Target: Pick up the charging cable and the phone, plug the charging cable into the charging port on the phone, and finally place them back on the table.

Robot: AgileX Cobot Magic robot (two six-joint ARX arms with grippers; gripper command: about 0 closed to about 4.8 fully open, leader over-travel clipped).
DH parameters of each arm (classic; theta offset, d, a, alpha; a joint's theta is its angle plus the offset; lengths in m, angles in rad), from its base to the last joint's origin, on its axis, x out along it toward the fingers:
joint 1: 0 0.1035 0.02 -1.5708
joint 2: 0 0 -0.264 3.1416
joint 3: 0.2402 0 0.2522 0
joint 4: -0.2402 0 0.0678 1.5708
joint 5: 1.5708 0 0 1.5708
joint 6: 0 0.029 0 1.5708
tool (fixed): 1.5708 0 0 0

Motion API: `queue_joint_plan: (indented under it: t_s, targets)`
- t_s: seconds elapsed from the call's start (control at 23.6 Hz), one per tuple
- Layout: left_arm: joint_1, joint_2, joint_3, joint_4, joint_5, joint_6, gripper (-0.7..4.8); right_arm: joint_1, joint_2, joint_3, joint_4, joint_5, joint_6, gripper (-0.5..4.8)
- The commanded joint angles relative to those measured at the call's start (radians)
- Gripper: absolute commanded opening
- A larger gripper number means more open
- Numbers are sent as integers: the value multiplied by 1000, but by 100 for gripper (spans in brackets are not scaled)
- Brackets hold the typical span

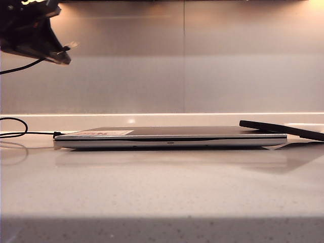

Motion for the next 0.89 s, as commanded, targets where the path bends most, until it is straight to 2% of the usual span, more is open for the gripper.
queue_joint_plan:
  t_s: [0.04,0.13,0.25,0.42,0.72,0.89]
  targets:
    - [-1,-39,6,-92,4,-74,-6,1,-1,5,24,5,-3,-2]
    - [-1,-63,7,-130,4,-126,-6,1,-1,5,24,5,-2,-2]
    - [-1,-81,7,-145,4,-152,-6,1,0,5,24,5,-3,-2]
    - [-2,-87,7,-148,4,-154,-6,1,9,5,23,21,14,-2]
    - [-2,-87,7,-146,4,-154,-6,-5,17,5,15,160,87,-1]
    - [-2,-87,7,-131,4,-153,-6,-58,16,5,8,157,173,-1]
